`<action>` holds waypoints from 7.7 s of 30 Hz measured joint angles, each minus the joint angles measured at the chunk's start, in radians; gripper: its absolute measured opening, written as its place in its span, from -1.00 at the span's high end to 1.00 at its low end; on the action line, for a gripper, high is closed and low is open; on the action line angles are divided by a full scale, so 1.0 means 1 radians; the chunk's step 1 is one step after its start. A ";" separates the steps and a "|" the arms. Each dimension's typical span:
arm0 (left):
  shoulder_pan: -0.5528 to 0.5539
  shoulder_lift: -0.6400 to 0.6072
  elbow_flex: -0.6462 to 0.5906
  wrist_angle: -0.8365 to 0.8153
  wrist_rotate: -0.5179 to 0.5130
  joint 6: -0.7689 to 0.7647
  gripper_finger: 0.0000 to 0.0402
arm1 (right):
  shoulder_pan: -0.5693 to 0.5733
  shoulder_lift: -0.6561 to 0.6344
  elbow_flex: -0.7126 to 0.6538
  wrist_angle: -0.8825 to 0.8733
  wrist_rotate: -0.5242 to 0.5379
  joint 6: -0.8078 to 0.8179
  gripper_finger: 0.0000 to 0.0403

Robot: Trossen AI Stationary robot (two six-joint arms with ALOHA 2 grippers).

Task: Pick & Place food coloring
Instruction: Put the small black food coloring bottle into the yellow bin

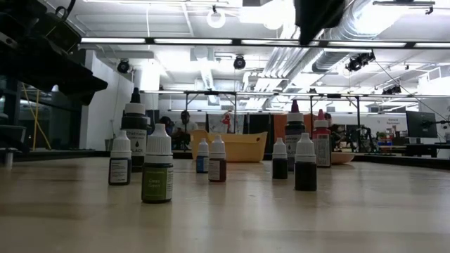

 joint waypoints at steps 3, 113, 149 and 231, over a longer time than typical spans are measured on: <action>0.000 0.000 0.000 0.000 0.000 0.000 0.19 | 0.019 0.028 0.000 -0.014 -0.016 0.141 0.43; 0.000 0.000 0.000 0.000 0.000 0.000 0.19 | -0.027 0.299 -0.038 0.161 -0.188 0.353 0.71; 0.000 0.000 0.000 0.000 0.000 0.000 0.19 | -0.253 0.180 0.627 -0.163 0.120 -0.177 0.73; 0.000 0.000 0.000 0.000 0.002 0.000 0.19 | -0.960 0.588 0.691 -0.216 -0.140 -0.678 0.74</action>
